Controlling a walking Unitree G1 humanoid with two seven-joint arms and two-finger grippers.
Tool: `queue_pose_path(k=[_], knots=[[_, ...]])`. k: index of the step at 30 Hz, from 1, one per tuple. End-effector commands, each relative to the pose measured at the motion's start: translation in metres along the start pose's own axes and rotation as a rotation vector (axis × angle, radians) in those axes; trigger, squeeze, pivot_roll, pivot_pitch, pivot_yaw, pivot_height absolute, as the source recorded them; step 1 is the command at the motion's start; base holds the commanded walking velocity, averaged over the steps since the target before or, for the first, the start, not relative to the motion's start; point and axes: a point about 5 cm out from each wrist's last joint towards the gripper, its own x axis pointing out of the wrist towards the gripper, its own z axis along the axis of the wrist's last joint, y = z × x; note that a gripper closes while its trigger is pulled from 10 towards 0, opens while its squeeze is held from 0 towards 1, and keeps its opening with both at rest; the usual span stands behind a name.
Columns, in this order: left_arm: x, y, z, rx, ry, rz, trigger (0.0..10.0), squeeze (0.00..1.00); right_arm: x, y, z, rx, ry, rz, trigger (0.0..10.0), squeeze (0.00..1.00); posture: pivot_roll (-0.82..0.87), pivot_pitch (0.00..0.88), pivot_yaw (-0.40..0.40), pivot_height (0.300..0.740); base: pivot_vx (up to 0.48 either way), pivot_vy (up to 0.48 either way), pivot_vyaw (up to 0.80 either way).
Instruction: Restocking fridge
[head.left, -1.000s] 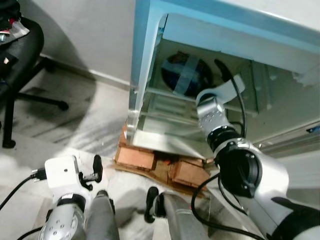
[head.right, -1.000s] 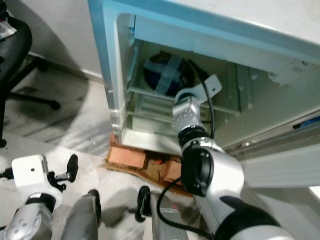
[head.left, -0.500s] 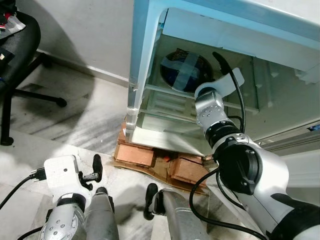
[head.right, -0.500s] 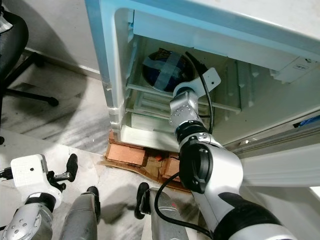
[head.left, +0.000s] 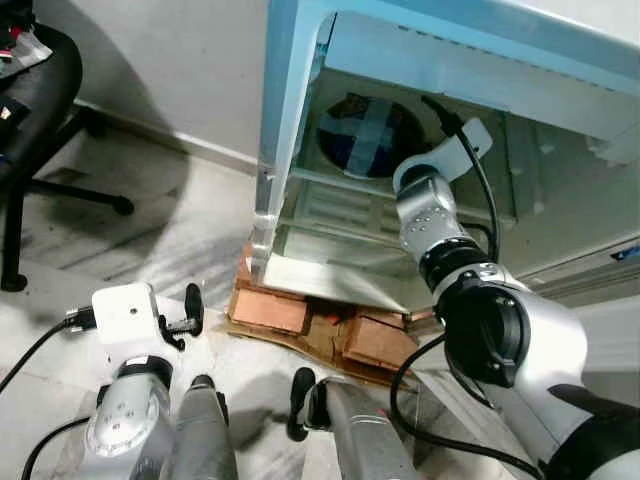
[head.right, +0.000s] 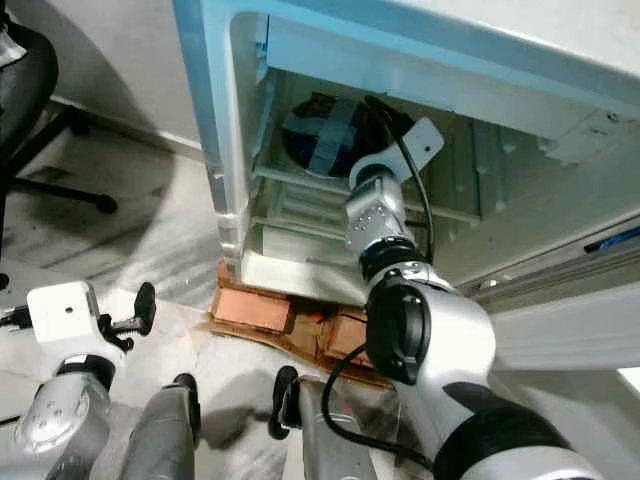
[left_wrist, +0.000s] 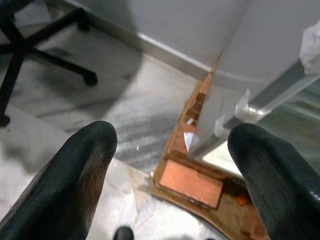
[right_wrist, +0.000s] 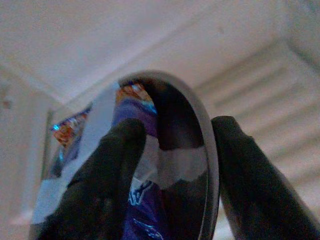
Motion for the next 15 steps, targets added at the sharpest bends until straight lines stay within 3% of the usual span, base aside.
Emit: queue_pose_path(k=[1,9,15], knots=[[0.000,0.003,-0.007,0.009,0.029,0.008,10.0,0.00,0.001,-0.007,0.005,-0.046,-0.012,0.008,10.0,1.00,0.24,0.282,-0.170,0.740,0.000,0.000,0.00],[0.023,0.002,0.004,0.047,-0.025,-0.024,10.0,0.00,0.001,-0.021,0.011,-0.202,-0.030,0.027,10.0,1.00,0.24,0.219,-0.132,0.740,0.000,0.000,0.00],[0.033,0.000,0.009,0.058,-0.052,-0.043,10.0,0.00,0.001,-0.025,0.012,-0.258,-0.037,0.067,10.0,1.00,0.24,0.187,-0.114,0.740,0.000,0.000,0.00]])
